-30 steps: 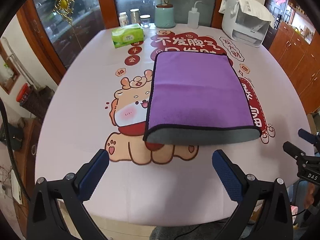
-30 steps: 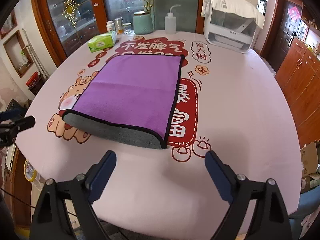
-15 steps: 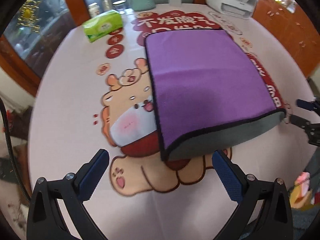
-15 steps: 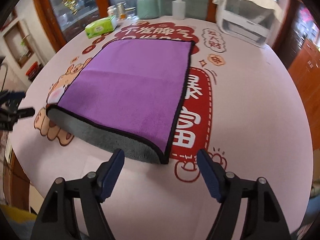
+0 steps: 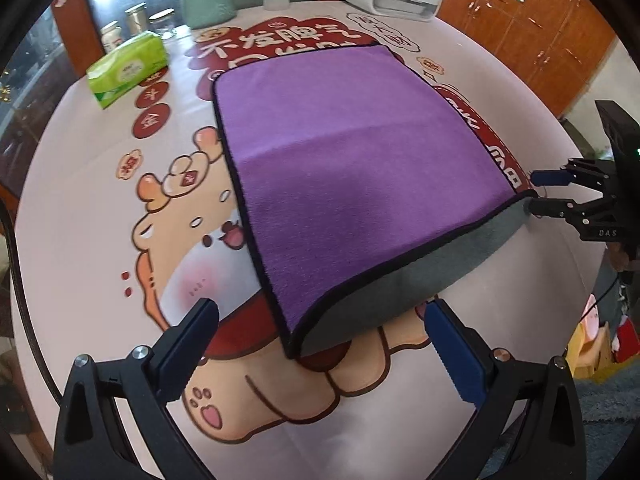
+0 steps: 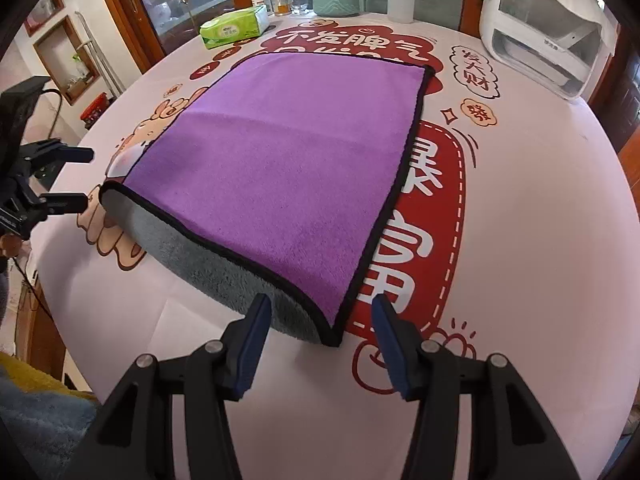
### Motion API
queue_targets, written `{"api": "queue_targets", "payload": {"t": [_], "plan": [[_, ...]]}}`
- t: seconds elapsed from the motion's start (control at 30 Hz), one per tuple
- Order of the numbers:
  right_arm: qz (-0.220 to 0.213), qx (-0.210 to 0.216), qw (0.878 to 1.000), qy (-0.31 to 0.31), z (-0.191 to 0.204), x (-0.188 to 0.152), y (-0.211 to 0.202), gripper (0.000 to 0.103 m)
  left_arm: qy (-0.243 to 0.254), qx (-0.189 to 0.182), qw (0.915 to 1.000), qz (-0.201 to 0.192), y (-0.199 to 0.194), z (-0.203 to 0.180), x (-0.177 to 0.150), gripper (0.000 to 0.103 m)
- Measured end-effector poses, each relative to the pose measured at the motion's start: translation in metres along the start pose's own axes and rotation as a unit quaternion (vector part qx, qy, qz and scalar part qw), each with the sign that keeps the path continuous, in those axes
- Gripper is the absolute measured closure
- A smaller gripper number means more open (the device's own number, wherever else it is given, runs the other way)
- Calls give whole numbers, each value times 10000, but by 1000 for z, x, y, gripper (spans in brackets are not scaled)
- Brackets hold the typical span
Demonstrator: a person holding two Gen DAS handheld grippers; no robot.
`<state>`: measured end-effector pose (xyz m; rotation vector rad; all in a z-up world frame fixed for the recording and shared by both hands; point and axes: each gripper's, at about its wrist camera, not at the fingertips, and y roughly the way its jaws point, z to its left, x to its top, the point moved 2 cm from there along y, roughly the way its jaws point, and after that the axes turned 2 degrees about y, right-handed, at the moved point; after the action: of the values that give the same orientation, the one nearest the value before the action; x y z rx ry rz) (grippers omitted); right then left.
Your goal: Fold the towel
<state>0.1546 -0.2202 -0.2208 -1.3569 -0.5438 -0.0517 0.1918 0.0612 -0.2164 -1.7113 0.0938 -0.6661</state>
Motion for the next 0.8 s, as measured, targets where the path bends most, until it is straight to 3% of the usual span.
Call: {"api": "queue_targets", "payload": {"t": [0.27,0.47,0.8], "plan": [[197,205,9993,-253,4,1,8,65,49,-323,9994,131,8,3,1,8],[289,294,9986,-320,4,0,11,79,-47,-563,9981,249,15,6,0,23],[265,282,9985,-385,5,-2,9,86,-160,-745,9962,419,23,8,-1,53]]}}
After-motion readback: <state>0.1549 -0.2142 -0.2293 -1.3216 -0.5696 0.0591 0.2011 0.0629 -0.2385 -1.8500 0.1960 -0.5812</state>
